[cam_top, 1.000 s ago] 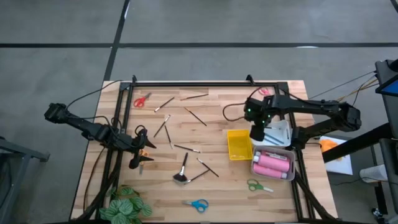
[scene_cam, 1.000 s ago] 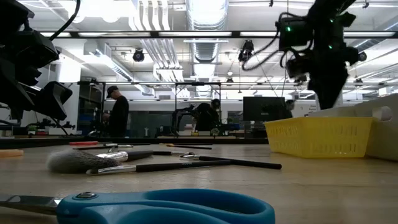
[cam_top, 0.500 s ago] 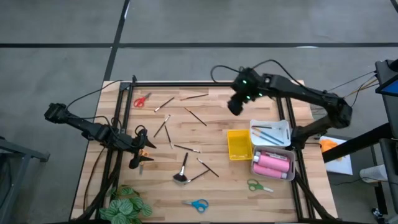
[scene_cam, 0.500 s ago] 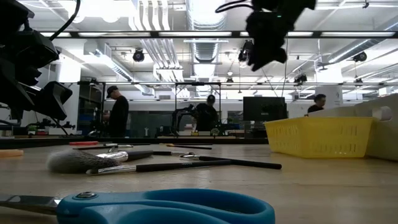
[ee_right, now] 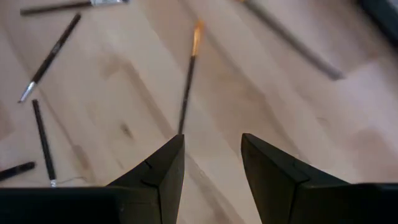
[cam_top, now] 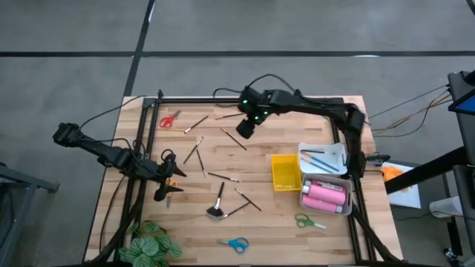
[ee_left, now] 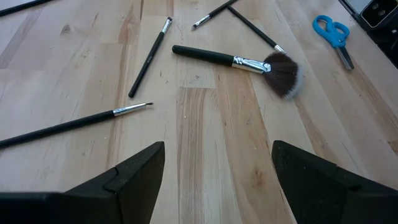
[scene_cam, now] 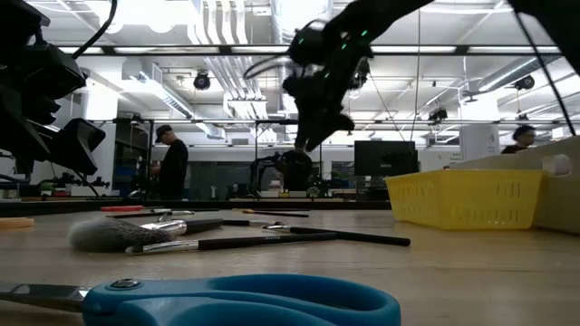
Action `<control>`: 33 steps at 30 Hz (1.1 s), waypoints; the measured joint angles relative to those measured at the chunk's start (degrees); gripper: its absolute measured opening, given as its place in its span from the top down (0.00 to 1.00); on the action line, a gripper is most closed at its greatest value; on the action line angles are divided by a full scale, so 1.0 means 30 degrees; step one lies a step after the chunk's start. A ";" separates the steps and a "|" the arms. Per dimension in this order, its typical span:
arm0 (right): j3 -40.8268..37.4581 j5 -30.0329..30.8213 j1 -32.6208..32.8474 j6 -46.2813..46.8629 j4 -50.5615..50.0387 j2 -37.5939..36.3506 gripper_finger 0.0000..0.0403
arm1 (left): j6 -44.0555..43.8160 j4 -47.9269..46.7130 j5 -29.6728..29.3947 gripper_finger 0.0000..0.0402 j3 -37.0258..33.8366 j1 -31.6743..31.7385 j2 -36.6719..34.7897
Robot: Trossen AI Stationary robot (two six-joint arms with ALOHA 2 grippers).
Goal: Pick & Place Paint Supplies
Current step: Put the black paint brush into the white bin
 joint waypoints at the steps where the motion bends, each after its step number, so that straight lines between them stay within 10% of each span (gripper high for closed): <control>1: 0.0352 -0.0584 0.0048 0.0016 0.0015 0.0614 0.61 | 0.0000 -0.0005 0.0000 0.25 0.0000 0.0003 -0.0006; 18: 0.4947 -0.0235 0.1339 -0.0617 -0.0250 0.6189 0.61 | 0.0000 -0.0005 -0.0002 0.25 0.0000 0.0005 -0.0007; 33: 0.4000 -0.0058 0.1310 -0.0132 -0.0071 0.6473 0.61 | 0.0000 -0.0002 0.0003 0.25 0.0000 0.0001 -0.0007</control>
